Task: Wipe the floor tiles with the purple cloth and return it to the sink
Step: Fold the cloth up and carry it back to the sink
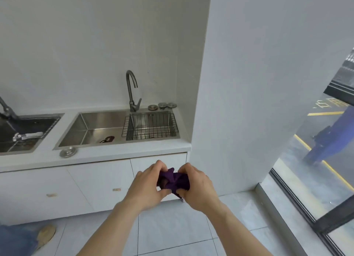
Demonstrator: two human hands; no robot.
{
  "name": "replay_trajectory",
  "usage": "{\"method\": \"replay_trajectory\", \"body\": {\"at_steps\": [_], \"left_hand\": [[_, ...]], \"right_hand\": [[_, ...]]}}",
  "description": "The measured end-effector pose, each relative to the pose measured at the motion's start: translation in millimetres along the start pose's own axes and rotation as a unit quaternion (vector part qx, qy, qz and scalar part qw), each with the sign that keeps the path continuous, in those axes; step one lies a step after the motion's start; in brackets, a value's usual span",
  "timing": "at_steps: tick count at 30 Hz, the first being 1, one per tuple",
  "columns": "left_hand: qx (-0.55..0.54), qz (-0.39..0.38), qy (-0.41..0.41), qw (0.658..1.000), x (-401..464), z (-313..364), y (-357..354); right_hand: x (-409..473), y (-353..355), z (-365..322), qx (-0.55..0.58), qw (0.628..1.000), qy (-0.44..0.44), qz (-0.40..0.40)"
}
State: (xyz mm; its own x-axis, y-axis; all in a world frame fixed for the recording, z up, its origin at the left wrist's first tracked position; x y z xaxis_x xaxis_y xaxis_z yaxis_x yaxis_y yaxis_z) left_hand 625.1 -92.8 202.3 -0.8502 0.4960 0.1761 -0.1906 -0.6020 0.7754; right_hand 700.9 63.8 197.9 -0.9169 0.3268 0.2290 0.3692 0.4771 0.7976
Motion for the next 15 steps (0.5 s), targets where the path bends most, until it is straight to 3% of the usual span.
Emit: {"method": "replay_trajectory", "body": {"at_steps": [15], "left_hand": [[-0.035, 0.077, -0.014, 0.996, 129.3, -67.5, 103.0]], "right_hand": [[160.3, -23.4, -97.0, -0.037, 0.995, 0.077, 0.046]]}}
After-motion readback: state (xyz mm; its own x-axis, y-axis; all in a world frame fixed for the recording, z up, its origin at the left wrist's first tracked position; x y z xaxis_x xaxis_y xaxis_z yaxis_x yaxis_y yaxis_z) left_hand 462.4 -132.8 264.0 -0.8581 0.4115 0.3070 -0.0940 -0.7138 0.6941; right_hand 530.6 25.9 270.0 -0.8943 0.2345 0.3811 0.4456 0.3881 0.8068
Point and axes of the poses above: each hand's wrist, its own x-axis towards the middle knuckle, its own y-axis out of the back of the hand, z = x × y, the point moved 4 cm from there along x, towards the middle knuckle, and after that the axes turned 11 degrees about z, right-handed, at the moved point
